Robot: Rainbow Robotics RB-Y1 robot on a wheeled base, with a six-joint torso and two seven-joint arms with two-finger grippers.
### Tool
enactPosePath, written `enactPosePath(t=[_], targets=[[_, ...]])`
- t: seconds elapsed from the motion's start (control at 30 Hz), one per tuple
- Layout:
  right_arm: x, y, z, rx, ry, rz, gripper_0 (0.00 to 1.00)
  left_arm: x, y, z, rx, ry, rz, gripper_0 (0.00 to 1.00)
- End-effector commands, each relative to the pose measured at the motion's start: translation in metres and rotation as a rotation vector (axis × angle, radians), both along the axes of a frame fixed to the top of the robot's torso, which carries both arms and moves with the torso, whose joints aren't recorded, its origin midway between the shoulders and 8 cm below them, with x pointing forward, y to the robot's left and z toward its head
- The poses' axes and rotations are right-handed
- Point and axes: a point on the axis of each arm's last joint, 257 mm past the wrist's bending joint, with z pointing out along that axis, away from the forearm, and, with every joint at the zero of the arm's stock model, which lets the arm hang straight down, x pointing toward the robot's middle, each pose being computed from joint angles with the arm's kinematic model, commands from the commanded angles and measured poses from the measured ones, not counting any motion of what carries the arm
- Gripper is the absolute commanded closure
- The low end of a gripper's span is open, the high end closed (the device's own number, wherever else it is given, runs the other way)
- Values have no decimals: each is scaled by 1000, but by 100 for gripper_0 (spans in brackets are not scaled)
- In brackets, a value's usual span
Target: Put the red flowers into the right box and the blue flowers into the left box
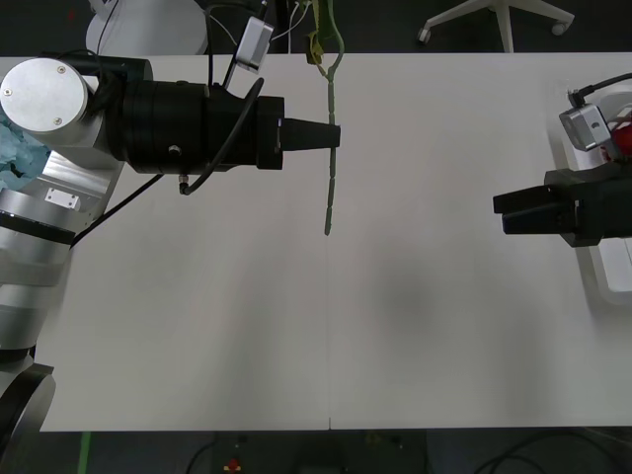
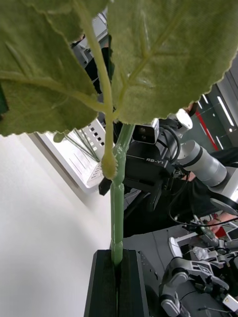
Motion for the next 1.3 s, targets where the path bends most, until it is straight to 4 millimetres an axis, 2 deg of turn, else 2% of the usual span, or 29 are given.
enactPosePath(t=[0.03,0.3,0.43,0.83,1.07,1.3], targets=[[-15,9,-8,31,48,11,19,-6,3,5,12,-77,-11,100],[-28,38,-29,142,115,0,19,-6,3,5,12,-77,-11,100],[-33,51,-29,199,144,5,18,-6,3,5,12,-77,-11,100],[-35,106,-12,432,201,16,18,-6,3,5,12,-77,-11,100],[-30,139,-3,496,195,-22,18,-6,3,5,12,-77,-11,100],[-22,165,16,549,182,-71,19,-6,3,5,12,-77,-11,100]])
